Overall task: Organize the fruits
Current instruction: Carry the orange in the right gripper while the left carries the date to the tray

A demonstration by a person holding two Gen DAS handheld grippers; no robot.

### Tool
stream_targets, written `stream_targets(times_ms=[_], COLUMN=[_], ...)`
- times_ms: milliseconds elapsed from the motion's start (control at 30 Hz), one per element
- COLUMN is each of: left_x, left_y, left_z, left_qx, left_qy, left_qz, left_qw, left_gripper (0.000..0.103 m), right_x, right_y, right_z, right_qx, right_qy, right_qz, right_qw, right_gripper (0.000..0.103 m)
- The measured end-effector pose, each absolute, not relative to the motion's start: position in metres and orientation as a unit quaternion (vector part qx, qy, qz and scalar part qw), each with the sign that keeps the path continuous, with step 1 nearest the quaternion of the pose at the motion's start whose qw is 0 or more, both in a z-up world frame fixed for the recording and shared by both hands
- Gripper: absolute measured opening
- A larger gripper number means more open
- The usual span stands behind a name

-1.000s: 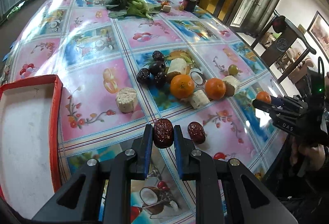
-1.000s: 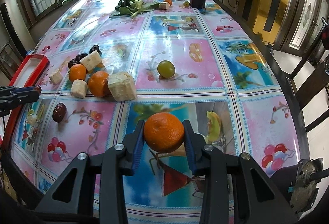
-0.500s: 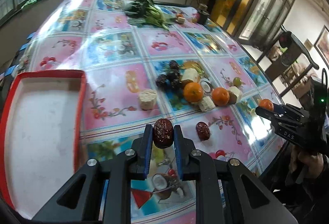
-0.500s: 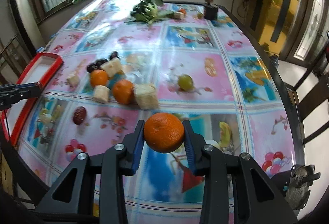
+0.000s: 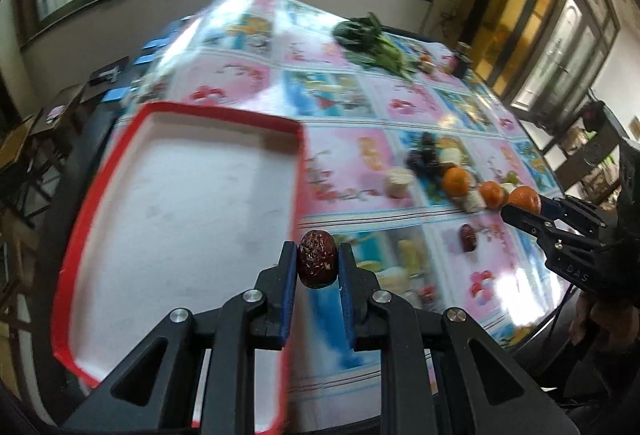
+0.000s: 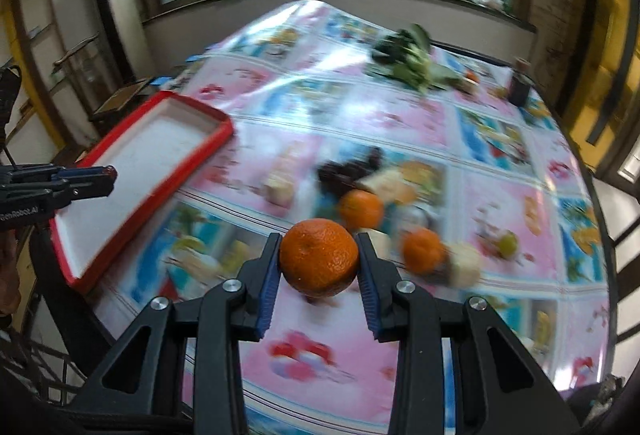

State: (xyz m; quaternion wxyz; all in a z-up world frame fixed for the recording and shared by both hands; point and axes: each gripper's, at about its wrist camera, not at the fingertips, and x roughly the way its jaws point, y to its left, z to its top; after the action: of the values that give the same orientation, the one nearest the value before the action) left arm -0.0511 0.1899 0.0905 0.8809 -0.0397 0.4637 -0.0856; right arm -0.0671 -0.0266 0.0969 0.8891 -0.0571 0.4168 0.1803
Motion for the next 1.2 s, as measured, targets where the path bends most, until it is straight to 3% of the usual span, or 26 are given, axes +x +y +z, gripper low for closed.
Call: stream_targets(times_ms=[667, 1200], left_x=[-0.055, -0.052], left_y=[0.274, 0.31], left_z=[0.069, 0.039], left_qx=[0.009, -0.007], left_qy=[0.469, 0.482], left_qz=[0.077, 0.157], left_qw=[0.88, 0.862], left_gripper=[0.019, 0.019], right_x=[-0.048, -0.018], right_y=[0.167, 0.218], right_z=[0.102, 0.058], right_qx=[-0.112, -0.14], right_qy=[0.412, 0.46], right_qz=[0.306, 0.299], right_qw=[0.851, 0.824], right_gripper=[0.038, 0.038])
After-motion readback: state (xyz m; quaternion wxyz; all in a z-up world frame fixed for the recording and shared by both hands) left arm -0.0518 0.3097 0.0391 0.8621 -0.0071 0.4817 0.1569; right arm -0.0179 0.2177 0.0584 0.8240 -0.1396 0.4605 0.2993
